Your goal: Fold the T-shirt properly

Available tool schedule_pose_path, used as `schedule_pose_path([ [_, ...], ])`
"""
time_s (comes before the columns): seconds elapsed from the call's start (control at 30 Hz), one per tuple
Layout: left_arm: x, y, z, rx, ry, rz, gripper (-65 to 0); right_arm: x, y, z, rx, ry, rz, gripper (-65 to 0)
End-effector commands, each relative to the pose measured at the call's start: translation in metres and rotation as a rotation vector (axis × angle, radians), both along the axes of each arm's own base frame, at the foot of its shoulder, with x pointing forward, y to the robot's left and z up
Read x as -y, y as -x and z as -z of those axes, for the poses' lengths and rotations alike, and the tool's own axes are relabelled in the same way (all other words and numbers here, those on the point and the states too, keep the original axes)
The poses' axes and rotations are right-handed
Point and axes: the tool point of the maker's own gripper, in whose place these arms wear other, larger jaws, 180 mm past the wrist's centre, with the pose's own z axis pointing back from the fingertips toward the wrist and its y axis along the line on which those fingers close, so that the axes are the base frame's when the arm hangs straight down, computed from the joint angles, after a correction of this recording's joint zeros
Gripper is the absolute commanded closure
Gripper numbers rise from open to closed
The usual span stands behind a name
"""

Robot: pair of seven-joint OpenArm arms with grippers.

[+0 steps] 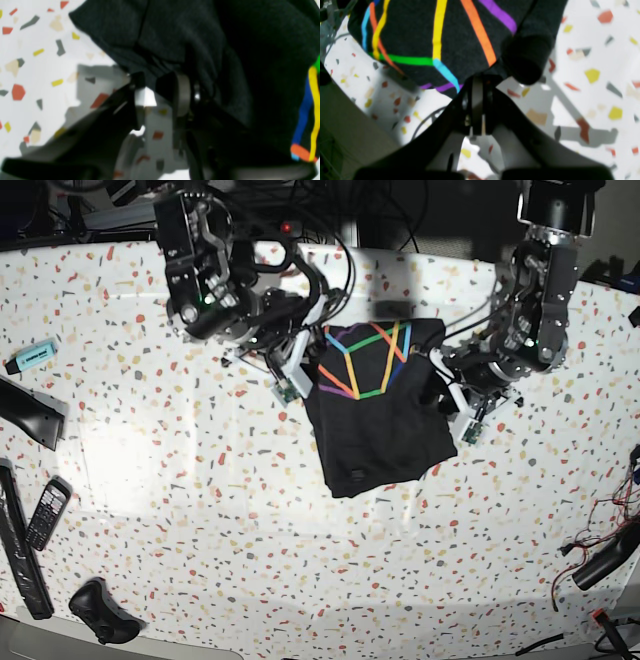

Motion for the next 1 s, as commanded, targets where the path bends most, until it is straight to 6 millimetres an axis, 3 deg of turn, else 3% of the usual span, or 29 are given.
schedule_pose_path([
  [0.0, -0.001, -0.012, -0.020, 0.053, 0.017, 0.005, -12.9, 0.001, -0.008, -0.019, 0.061, -0.028, 0.021, 0.0],
  [0.13, -0.005, -0.004, -0.034, 0.051, 0.053, 0.020, 0.0, 0.027, -0.004, -0.043, 0.106, -0.020, 0.111, 0.0],
  [0.3, -0.027, 0.024, -0.030, 0.012, -0.010, -0.013, 0.0, 0.074, 0.014, -0.056, 0.116, 0.029, 0.241, 0.0],
  [0.5, -0.057, 0.076, -0.032, -0.044, -0.052, -0.085, 0.0, 0.110, 0.061, -0.071, 0.070, 0.002, 0.360, 0.0],
  [0.7, -0.107, 0.131, -0.040, -0.084, -0.124, -0.209, 0.0, 0.138, 0.122, -0.057, -0.094, 0.053, 0.433, 0.0],
  [0.83, -0.137, 0.172, -0.030, -0.172, -0.178, -0.278, 0.0, 0.150, 0.162, -0.045, -0.218, 0.104, 0.464, 0.0],
  [0.97, -0.153, 0.209, -0.021, -0.254, -0.214, -0.306, 0.0, 0.155, 0.191, -0.037, -0.309, 0.124, 0.506, 0.0],
])
